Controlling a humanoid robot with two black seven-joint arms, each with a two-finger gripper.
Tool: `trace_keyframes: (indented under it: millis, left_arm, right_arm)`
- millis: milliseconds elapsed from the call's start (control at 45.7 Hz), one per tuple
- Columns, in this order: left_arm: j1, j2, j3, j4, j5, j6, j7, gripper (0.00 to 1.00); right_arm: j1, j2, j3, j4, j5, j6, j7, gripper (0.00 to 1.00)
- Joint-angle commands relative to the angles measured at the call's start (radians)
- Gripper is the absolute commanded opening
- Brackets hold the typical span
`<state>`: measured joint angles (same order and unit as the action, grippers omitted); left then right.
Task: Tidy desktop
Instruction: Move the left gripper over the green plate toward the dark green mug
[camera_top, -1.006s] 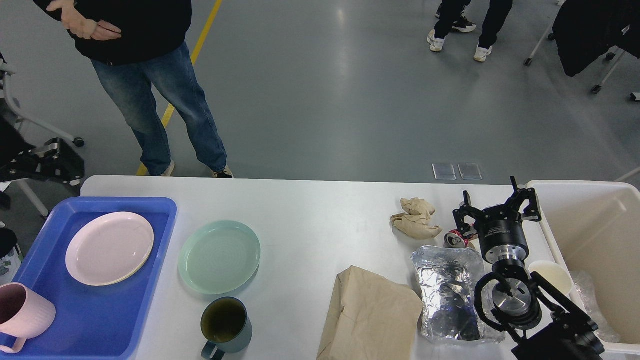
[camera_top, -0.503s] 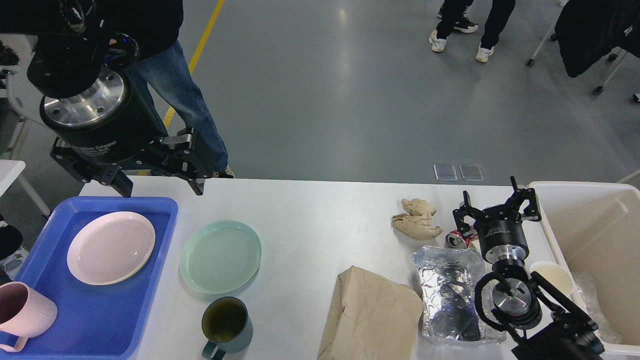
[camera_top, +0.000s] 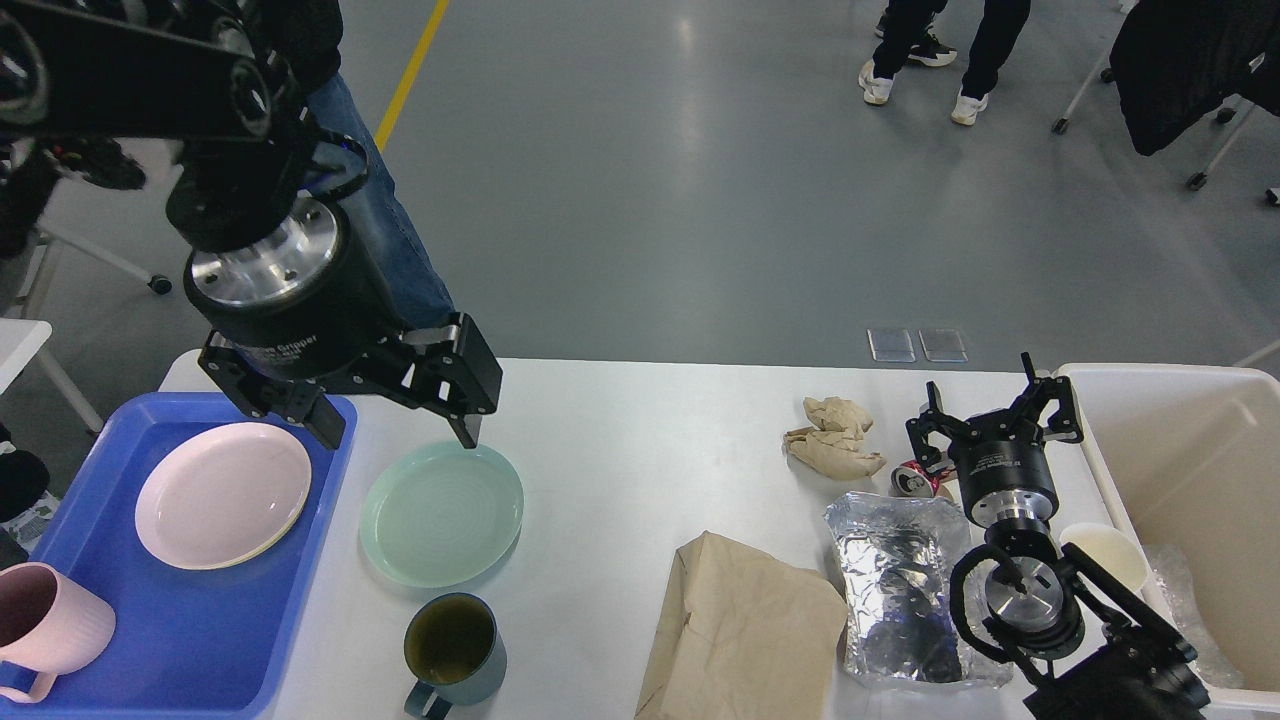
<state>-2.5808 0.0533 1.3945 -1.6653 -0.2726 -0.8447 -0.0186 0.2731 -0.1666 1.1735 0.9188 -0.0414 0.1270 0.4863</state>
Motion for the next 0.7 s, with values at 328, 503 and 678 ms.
trace_keyframes:
  millis: [328, 503, 678]
  left_arm:
    - [0.369, 0.043, -0.017, -0.001, 0.154, 0.291, 0.037, 0.9]
    - [0.519, 0.066, -0.019, 0.001, 0.156, 0.389, 0.051, 0.88]
    - [0.686, 0.059, -0.043, 0.039, 0.156, 0.551, 0.048, 0.88]
  right_arm:
    - [0.0, 0.001, 0.0, 0.0, 0.0, 0.0, 0.0, 1.0]
    - [0.0, -0.001, 0.0, 0.0, 0.0, 0.0, 0.0, 1.0]
    - [0.0, 0.001, 0.0, 0.0, 0.0, 0.0, 0.0, 1.0]
